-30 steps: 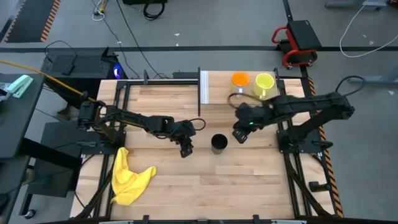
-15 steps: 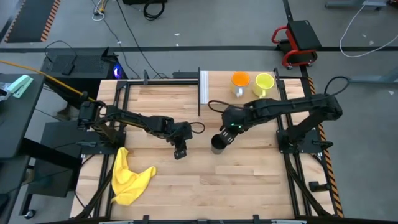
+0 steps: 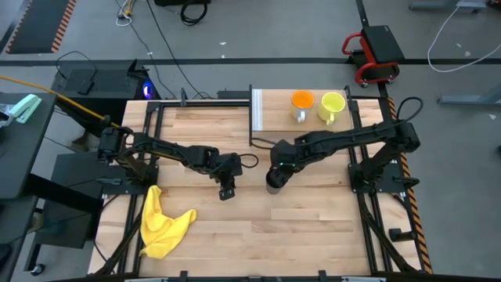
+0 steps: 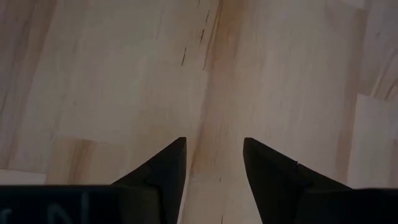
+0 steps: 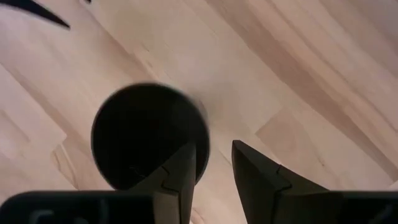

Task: Stack small to large cups/mugs on shelf
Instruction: Put the black cup on the shelf

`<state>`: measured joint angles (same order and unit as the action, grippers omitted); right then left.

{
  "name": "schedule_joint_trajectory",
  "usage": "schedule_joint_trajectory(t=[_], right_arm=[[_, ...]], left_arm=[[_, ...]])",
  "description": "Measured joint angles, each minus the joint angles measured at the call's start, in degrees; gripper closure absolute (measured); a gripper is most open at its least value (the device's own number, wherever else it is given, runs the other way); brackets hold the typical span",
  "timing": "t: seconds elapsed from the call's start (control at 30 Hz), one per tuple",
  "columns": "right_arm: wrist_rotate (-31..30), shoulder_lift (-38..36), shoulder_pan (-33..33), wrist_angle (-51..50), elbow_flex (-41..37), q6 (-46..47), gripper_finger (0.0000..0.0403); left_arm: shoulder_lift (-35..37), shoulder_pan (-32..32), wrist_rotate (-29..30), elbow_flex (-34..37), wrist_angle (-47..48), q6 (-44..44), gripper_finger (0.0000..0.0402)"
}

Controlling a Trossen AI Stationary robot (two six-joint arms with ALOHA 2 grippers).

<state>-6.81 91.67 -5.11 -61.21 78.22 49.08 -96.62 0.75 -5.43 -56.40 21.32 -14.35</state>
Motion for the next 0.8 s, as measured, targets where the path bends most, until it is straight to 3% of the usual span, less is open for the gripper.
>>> schedule_joint_trajectory(t=[0.8], right_arm=[[-1.1, 0.6, -1.8, 2.8, -3.0, 0.8, 0.0296]], left_arm=[[0.0, -0.1, 0.0, 0.0, -0.5, 0.0, 0.0237]])
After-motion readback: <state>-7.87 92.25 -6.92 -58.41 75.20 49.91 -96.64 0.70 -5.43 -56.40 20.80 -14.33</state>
